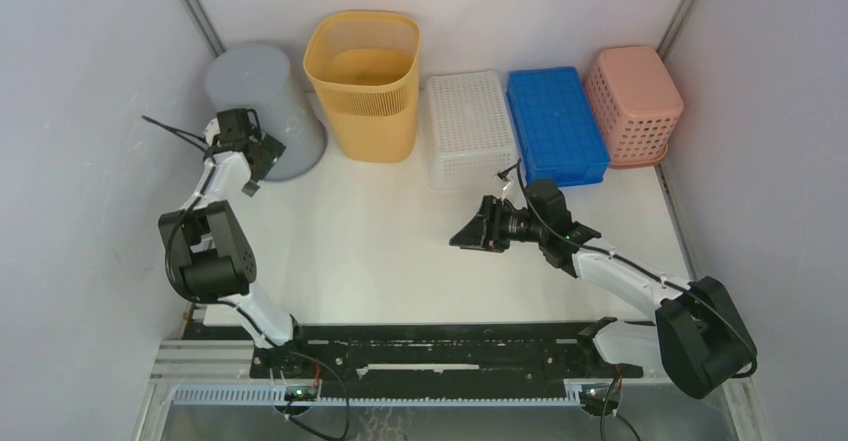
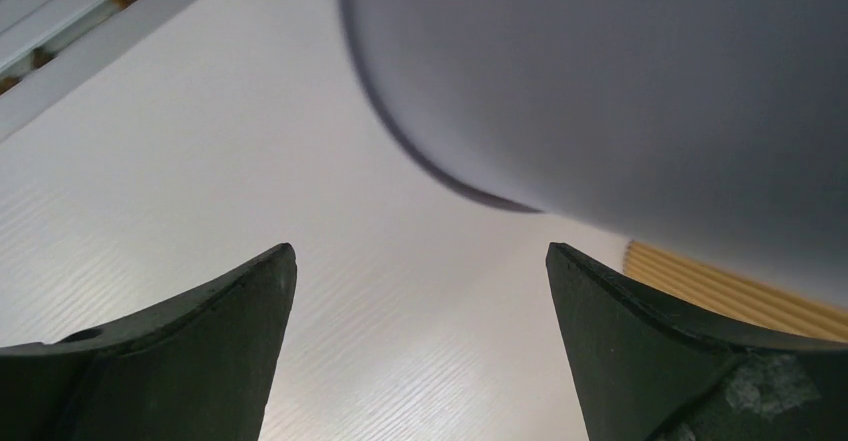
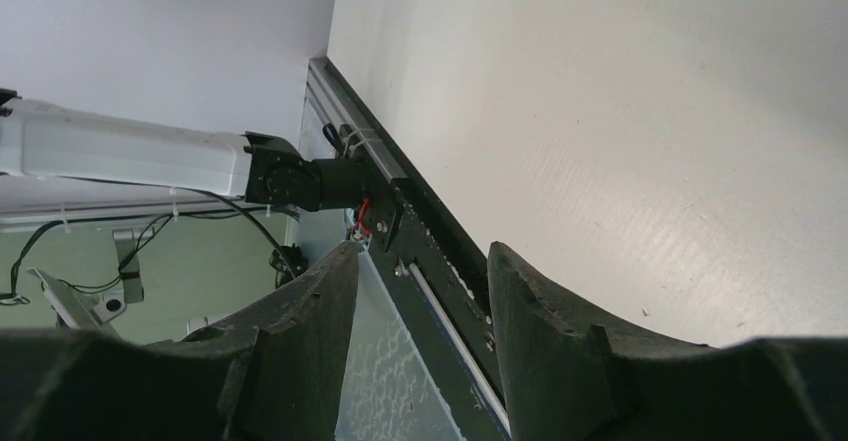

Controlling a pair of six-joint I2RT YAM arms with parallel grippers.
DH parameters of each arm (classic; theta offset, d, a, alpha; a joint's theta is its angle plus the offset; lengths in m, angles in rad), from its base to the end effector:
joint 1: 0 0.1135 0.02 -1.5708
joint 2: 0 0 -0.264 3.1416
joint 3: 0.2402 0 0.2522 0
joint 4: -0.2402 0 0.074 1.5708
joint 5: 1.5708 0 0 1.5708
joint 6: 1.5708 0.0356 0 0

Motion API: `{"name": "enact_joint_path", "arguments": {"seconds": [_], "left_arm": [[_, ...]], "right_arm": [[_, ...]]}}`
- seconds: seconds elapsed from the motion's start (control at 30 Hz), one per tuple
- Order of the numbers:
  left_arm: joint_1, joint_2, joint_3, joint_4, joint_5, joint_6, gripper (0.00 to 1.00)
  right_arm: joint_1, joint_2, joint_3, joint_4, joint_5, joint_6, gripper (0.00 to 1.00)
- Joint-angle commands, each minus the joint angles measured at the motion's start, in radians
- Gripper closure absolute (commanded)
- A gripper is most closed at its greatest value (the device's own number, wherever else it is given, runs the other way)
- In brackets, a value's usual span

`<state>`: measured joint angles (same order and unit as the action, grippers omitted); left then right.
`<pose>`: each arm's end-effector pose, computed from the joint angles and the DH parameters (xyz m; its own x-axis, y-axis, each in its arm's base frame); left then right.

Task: Turn the large container upside down
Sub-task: Move the container to the corner of the board.

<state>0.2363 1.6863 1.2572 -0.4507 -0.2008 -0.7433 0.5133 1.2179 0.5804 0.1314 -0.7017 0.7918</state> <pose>0.3557 0.0929 0.2445 -0.3127 -0.7574 -0.5732 -0.7669 0.5574 -0.3181 0.2063 0.1427 0.2146 -0.9136 0.1089 -0.3918 -0.3085 0.4420 0.8423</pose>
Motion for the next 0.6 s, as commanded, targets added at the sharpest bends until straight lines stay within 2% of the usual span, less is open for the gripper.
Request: {"name": "enact_joint_path", "arguments": {"seconds": [0.0, 0.13, 0.3, 0.43, 0.57], "left_arm": [[0.002, 0.052, 0.135, 0.015, 0.07, -0.007, 0.01], [0.0, 0.083, 0.189, 0.045, 0.145, 0.015, 0.01], [-0.005, 0.127, 0.332, -0.059, 0.187, 0.051, 0.01], [-0.007, 0.032, 0.251, -0.035, 0.238, 0.026, 0.01], [-0.021, -0.128, 0.152, -0.008, 0.296, 0.003, 0.01]], "right_arm": [[0.006, -0.058, -0.002, -0.033, 0.023, -0.02, 0.41], [0.004, -0.082, -0.008, -0.052, 0.029, -0.023, 0.41], [0.005, -0.085, -0.02, -0.051, 0.034, -0.02, 0.41], [0.012, -0.079, -0.033, -0.019, 0.037, -0.001, 0.41], [0.029, -0.072, -0.034, -0.018, 0.047, 0.0, 0.41]]}}
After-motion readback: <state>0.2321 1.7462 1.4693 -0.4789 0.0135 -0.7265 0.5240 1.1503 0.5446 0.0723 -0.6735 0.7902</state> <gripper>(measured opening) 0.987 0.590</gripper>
